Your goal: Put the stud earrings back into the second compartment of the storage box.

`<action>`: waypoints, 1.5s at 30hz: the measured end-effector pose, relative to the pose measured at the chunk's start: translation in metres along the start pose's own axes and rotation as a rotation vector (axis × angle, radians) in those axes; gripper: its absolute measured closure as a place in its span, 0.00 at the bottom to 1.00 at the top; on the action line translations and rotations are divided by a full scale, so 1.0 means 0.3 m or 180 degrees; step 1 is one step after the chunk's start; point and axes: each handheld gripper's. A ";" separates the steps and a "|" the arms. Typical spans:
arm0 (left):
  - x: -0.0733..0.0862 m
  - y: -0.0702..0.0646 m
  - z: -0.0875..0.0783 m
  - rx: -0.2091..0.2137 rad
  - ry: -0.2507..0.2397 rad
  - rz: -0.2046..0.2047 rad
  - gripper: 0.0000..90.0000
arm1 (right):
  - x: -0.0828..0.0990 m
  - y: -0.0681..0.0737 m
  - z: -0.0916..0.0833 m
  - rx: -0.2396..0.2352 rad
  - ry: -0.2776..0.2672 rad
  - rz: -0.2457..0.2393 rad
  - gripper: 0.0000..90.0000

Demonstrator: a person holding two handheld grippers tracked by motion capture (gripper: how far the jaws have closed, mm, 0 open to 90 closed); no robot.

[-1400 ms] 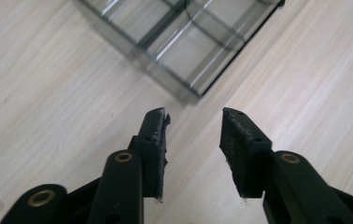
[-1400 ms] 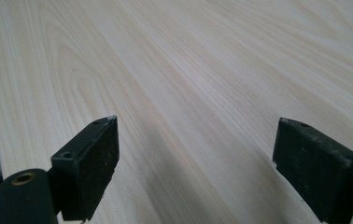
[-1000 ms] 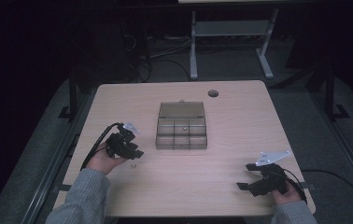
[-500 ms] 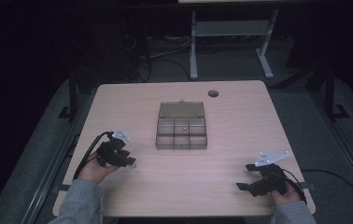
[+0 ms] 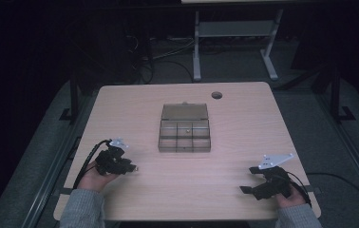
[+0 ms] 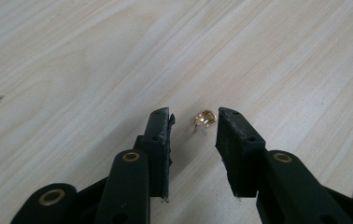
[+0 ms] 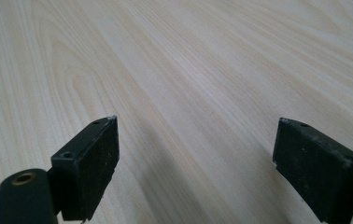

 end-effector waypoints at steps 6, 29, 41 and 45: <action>0.012 -0.008 0.011 -0.0004 0.0010 0.0020 0.77 | -0.006 0.003 0.006 -0.0034 0.0017 -0.0043 0.16; 0.007 -0.019 0.045 0.0041 0.0134 0.0155 0.94 | -0.010 0.002 0.007 -0.0043 0.0012 -0.0047 0.16; 0.005 -0.019 0.037 0.0028 0.0048 0.0119 0.94 | -0.010 0.002 0.006 -0.0041 0.0013 -0.0039 0.16; -0.001 -0.023 0.036 0.0032 0.0029 0.0130 0.94 | -0.009 0.000 0.008 -0.0047 0.0014 -0.0040 0.16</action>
Point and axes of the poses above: each handheld gripper's, and its own axes: z roughly forward along the jaws, x roughly out of its underside, y roughly to its left, and after that the axes turned 12 degrees about -y, right-handed
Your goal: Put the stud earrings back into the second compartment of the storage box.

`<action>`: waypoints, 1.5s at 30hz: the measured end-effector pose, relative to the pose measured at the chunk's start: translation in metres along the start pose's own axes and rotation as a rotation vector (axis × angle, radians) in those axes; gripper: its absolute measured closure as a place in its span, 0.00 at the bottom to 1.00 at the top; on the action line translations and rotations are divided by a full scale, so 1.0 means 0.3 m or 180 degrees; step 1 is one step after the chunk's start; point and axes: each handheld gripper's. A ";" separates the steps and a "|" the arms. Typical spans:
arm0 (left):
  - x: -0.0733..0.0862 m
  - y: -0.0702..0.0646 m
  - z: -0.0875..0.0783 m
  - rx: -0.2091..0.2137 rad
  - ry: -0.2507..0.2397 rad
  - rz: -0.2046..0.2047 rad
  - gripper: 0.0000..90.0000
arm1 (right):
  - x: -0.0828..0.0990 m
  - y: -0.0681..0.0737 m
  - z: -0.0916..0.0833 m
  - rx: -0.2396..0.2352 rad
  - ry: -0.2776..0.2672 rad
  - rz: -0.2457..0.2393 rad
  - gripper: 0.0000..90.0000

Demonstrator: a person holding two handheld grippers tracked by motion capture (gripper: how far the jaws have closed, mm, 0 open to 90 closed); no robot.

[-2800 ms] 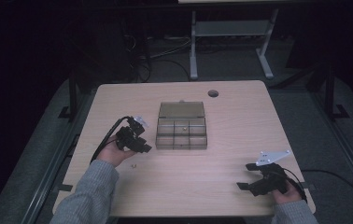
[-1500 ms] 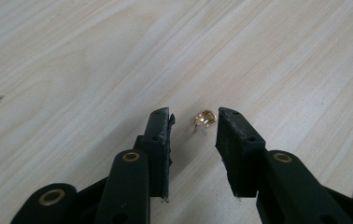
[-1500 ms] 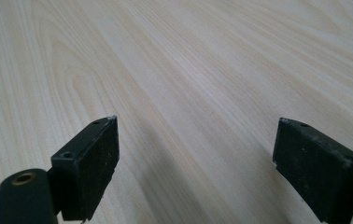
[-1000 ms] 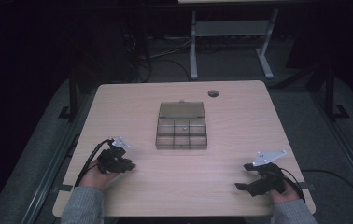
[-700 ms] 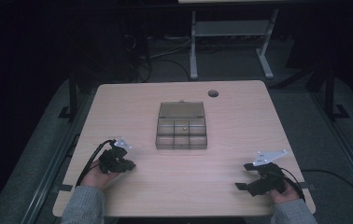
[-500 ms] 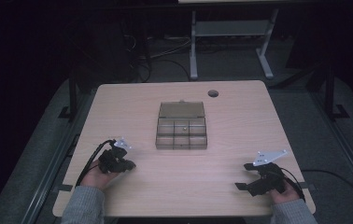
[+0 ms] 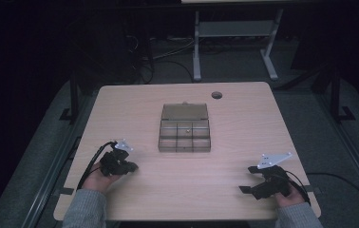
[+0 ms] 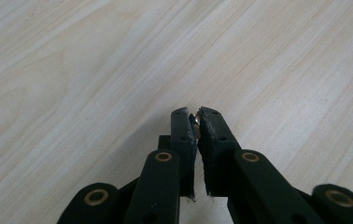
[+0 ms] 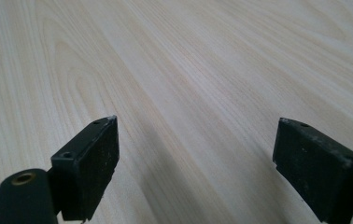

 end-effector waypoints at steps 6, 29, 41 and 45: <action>-0.027 -0.010 -0.011 0.0017 -0.0055 0.0045 0.94 | 0.002 -0.001 0.003 0.0029 0.0038 0.0015 0.16; -0.210 -0.039 -0.024 0.0165 -0.0076 0.0256 0.94 | 0.002 0.006 -0.003 0.0025 -0.0008 -0.0005 0.16; -0.322 -0.045 0.062 0.0282 -0.0005 0.0299 0.94 | 0.005 0.003 -0.009 0.0016 -0.0025 0.0015 0.16; -0.358 -0.050 0.077 0.0288 0.0016 0.0326 0.94 | 0.004 0.003 -0.011 0.0012 -0.0037 0.0007 0.16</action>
Point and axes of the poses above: each handheld gripper's, and its own axes: z roughly forward along the jaws, x roughly out of its underside, y roughly to its left, and after that the axes turned 12 degrees about -y, right-handed
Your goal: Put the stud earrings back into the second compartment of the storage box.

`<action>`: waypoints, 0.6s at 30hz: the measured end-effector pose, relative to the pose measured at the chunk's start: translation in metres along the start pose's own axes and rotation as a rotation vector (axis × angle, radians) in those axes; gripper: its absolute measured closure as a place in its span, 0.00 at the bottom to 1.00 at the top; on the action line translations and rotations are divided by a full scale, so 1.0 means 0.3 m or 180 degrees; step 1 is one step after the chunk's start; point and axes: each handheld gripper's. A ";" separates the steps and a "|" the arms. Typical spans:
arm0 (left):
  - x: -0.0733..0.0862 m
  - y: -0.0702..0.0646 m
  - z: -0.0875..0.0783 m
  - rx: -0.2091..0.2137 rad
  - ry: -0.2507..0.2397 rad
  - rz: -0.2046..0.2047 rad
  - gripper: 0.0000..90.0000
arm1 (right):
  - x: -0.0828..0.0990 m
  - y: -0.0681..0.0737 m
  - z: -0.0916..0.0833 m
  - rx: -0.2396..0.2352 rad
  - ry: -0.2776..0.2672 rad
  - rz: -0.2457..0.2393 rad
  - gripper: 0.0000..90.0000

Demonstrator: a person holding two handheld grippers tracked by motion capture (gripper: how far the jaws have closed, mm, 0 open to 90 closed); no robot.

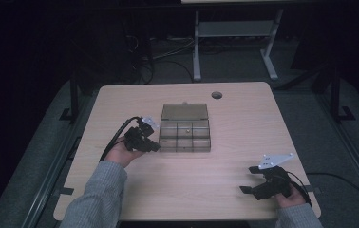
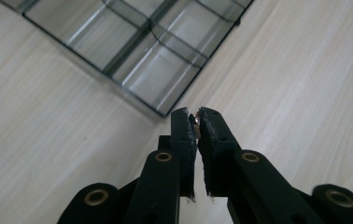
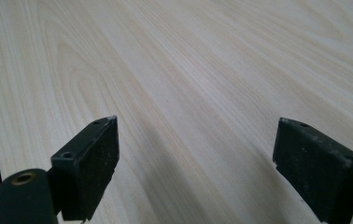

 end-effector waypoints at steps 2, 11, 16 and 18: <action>-0.024 -0.006 0.009 -0.0002 -0.0009 0.0020 0.94 | -0.001 0.001 -0.001 0.0001 -0.0002 0.0024 0.16; -0.115 -0.009 0.070 -0.0006 0.0050 0.0068 0.94 | -0.003 0.001 -0.005 -0.0018 -0.0048 0.0017 0.16; -0.167 -0.002 0.097 -0.0040 0.0077 0.0079 0.94 | -0.005 0.002 -0.006 -0.0028 -0.0063 0.0026 0.16; -0.186 0.004 0.109 -0.0040 0.0103 0.0068 0.94 | -0.004 -0.001 -0.005 -0.0032 -0.0078 -0.0003 0.16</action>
Point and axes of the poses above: each handheld gripper's, and its own axes: z roughly forward along the jaws, x roughly out of its underside, y roughly to its left, and after that the axes turned 12 degrees about -y, right-handed
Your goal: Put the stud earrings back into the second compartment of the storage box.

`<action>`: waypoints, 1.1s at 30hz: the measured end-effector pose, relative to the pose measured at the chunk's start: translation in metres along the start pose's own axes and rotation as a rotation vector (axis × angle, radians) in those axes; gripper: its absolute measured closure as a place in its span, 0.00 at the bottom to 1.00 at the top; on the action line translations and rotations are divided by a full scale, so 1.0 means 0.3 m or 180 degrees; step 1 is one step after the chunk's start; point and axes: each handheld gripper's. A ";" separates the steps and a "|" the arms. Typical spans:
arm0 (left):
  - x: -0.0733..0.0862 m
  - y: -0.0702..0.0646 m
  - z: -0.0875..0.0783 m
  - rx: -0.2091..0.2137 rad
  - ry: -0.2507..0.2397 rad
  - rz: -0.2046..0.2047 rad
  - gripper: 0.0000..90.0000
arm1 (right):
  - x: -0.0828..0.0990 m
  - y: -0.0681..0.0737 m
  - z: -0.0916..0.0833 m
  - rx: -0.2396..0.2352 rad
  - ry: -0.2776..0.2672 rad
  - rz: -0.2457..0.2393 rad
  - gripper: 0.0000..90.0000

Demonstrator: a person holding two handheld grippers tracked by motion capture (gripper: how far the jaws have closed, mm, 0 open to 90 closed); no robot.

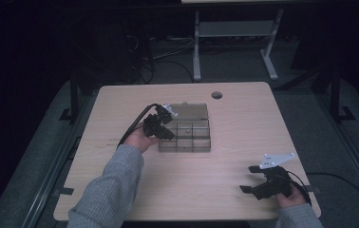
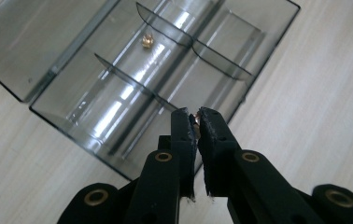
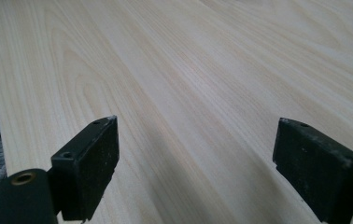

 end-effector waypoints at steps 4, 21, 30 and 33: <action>-0.028 0.007 0.027 0.0011 0.0008 -0.0020 0.94 | 0.000 -0.002 -0.002 -0.0003 -0.0022 -0.0002 0.16; -0.102 0.074 0.128 -0.0076 0.0194 -0.0068 0.94 | 0.000 -0.005 -0.006 -0.0012 -0.0057 0.0032 0.16; -0.116 0.097 0.203 -0.0080 0.0270 -0.0145 0.94 | 0.000 -0.006 -0.007 -0.0027 -0.0049 0.0041 0.16; -0.121 0.101 0.230 -0.0086 0.0300 -0.0182 0.94 | 0.001 -0.007 -0.008 -0.0029 -0.0061 0.0038 0.16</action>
Point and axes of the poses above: each handheld gripper's, and its own axes: z roughly forward along the jaws, x roughly out of its underside, y roughly to its left, and after that the axes turned 12 degrees about -y, right-handed
